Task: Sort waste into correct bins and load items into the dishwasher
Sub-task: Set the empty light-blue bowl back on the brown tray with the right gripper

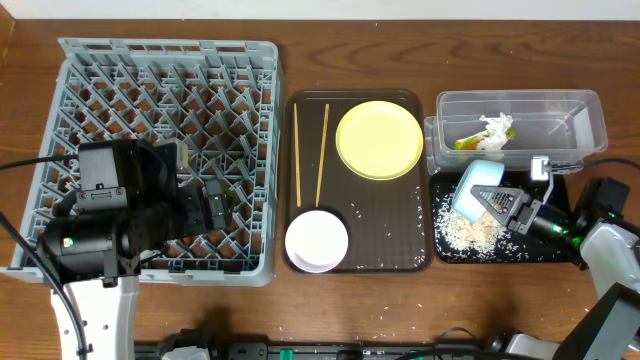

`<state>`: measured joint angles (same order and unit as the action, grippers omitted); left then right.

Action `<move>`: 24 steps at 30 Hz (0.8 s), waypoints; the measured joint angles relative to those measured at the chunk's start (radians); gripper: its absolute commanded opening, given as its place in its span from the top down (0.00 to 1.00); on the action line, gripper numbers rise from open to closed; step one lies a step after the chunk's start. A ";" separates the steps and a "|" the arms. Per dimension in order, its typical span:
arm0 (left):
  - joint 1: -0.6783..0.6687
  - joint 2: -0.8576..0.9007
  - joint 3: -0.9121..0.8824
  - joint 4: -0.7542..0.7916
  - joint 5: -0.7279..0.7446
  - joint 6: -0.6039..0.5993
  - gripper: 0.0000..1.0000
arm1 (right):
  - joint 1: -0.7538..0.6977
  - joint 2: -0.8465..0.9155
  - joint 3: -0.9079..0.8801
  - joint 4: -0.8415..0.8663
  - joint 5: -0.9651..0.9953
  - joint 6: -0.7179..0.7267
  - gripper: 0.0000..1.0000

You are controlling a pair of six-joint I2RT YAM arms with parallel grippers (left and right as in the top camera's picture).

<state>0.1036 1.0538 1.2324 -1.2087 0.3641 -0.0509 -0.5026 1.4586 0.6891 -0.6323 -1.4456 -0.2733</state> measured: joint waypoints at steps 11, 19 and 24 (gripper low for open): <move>0.000 0.000 0.000 -0.006 -0.002 0.000 0.04 | 0.016 -0.001 0.000 0.059 0.045 0.181 0.99; 0.000 0.000 0.000 -0.003 -0.004 0.000 0.04 | 0.093 -0.024 0.006 0.013 0.124 0.256 0.99; 0.000 0.000 0.000 -0.003 -0.004 0.000 0.04 | 0.307 -0.188 0.150 -0.213 0.465 0.311 0.99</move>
<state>0.1036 1.0538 1.2324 -1.2114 0.3599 -0.0509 -0.1959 1.2705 0.8391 -0.8452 -0.9810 0.0372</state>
